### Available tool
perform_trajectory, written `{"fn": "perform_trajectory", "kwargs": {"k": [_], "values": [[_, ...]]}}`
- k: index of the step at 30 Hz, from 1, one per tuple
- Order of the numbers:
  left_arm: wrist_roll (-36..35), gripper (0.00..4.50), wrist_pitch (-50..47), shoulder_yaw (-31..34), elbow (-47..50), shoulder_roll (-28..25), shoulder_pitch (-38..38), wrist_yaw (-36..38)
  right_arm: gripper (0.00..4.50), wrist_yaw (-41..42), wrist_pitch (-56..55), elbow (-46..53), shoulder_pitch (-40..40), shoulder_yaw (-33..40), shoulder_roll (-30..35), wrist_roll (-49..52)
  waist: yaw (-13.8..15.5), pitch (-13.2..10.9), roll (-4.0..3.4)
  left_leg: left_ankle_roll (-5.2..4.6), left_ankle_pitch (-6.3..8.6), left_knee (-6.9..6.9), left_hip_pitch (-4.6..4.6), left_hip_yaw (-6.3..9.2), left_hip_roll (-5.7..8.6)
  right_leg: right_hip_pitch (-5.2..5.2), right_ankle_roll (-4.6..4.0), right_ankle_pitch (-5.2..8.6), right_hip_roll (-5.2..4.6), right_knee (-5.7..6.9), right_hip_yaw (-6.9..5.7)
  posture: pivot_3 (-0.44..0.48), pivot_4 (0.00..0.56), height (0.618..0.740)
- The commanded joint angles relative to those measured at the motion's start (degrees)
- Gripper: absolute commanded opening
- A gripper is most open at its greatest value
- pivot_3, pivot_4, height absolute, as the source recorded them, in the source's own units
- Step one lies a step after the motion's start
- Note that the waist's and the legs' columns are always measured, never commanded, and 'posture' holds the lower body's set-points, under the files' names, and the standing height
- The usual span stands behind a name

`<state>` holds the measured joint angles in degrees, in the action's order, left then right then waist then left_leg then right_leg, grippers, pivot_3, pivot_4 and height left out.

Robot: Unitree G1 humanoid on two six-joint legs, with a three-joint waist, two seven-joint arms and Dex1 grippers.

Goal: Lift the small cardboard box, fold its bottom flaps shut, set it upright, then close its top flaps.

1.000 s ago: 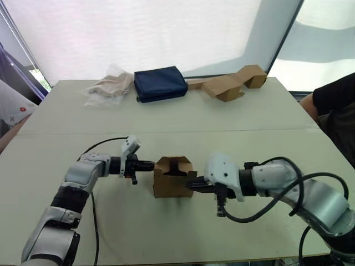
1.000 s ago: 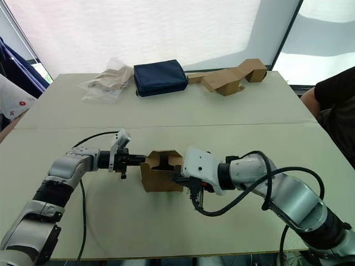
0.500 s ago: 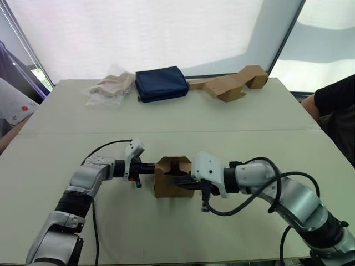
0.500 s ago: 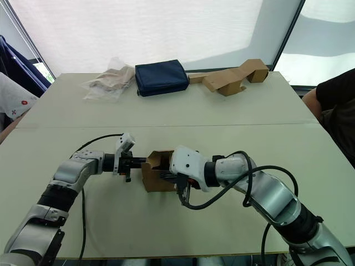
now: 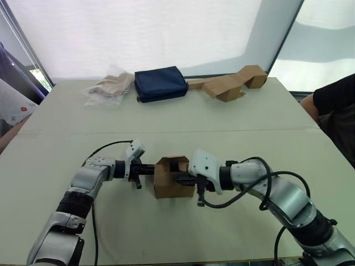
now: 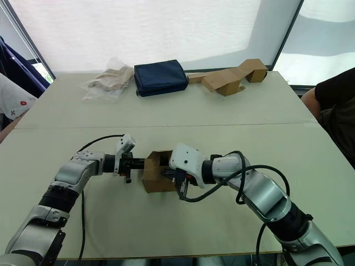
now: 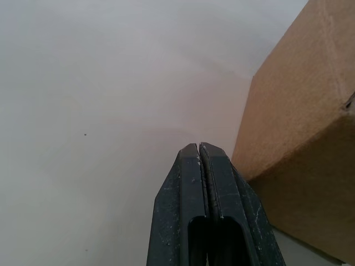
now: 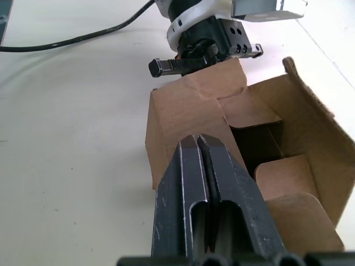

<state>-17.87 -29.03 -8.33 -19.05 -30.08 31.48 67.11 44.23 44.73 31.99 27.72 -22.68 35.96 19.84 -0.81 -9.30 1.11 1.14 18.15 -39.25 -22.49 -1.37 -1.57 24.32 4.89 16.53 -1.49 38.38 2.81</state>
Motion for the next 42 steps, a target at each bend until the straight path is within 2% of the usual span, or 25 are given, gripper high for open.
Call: {"fn": "perform_trajectory", "kwargs": {"k": [1,6,11,14,18,22,31,38,39,42], "values": [[-0.23,0.01,0.85,2.18,0.27,-0.83,0.5,-0.8,0.0,-0.59,-1.0,0.03,-0.89,1.75,-2.42,1.11,-0.06,0.0,0.0,0.0,0.0,0.0,0.0,0.0,0.0,0.0,0.0,0.0,0.0,0.0,0.0,0.0,0.15,0.74],[-4.08,0.01,-3.28,7.43,4.84,-5.17,-1.92,-0.92,0.0,-0.86,-1.16,-1.26,-0.99,2.82,-4.59,1.63,-0.42,0.0,0.0,0.0,0.0,0.0,0.01,0.0,-0.04,0.02,0.0,0.0,0.02,0.02,0.01,0.0,0.15,0.74],[-13.58,0.01,-13.72,11.91,26.51,-15.27,-11.4,3.9,0.0,0.5,-3.14,-2.76,-1.37,3.49,-4.9,2.02,-0.37,0.0,0.0,0.0,0.0,0.03,-0.01,0.0,-0.05,0.04,0.0,0.0,-0.04,0.02,0.02,0.0,0.15,0.74],[-17.76,0.01,-17.83,13.84,33.81,-16.5,-14.4,1.54,0.0,1.3,-4.05,-3.62,-1.41,3.38,-4.99,1.77,0.17,0.01,-0.02,0.0,0.0,0.04,0.01,0.02,0.0,-0.02,0.0,0.0,-0.17,0.01,0.03,0.0,0.15,0.74],[-20.2,0.01,-20.19,12.77,40.32,-15.2,-16.3,-2.13,0.0,1.97,-4.79,-4.43,-1.41,3.19,-5.03,1.41,-0.02,0.01,-0.01,0.0,0.0,0.02,0.02,0.06,0.01,-0.08,0.0,0.0,-0.15,-0.01,0.02,0.0,0.15,0.74],[-19.88,0.01,-19.44,9.28,40.93,-12.49,-16.26,-4.12,0.0,3.36,-5.88,-4.83,-1.69,2.72,-4.43,1.16,-0.11,0.01,-0.02,0.0,0.0,0.03,0.02,0.06,-0.02,-0.05,0.0,0.0,-0.07,-0.01,0.02,0.0,0.15,0.74],[-18.26,0.01,-17.12,5.87,37.9,-11.56,-14.92,-4.56,0.0,3.16,-6.67,-5.28,-1.41,3.05,-5.18,0.27,-0.14,0.01,-0.02,0.0,0.0,0.03,0.04,0.03,-0.02,-0.04,-0.01,0.0,-0.03,0.0,-0.01,0.0,0.15,0.74],[-18.08,0.01,-16.01,4.15,36.19,-10.91,-14.71,-4.22,0.0,2.45,-5.48,-1.54,0.87,11.31,-6.44,6.87,-0.08,0.01,-0.02,0.0,0.0,0.03,0.04,0.02,-0.02,-0.05,-0.01,0.0,-0.04,0.0,-0.01,0.0,0.15,0.74],[-18.11,0.01,-15.85,4.05,35.82,-10.73,-14.42,-4.15,0.0,1.16,-5.99,-2.58,2.59,12.65,-6.95,6.32,-0.08,0.01,-0.02,0.0,0.0,0.03,0.04,0.02,-0.02,-0.06,-0.01,0.0,-0.04,0.0,-0.01,0.0,0.15,0.74],[-17.95,0.01,-15.55,3.81,35.05,-10.37,-13.78,-4.08,0.0,-2.81,-11.26,-8.98,6.71,9.25,-5.55,-4.09,-0.15,0.01,-0.03,0.01,0.0,0.02,0.08,0.01,-0.01,-0.07,-0.01,0.0,-0.04,0.01,-0.01,0.0,0.15,0.74]]}}
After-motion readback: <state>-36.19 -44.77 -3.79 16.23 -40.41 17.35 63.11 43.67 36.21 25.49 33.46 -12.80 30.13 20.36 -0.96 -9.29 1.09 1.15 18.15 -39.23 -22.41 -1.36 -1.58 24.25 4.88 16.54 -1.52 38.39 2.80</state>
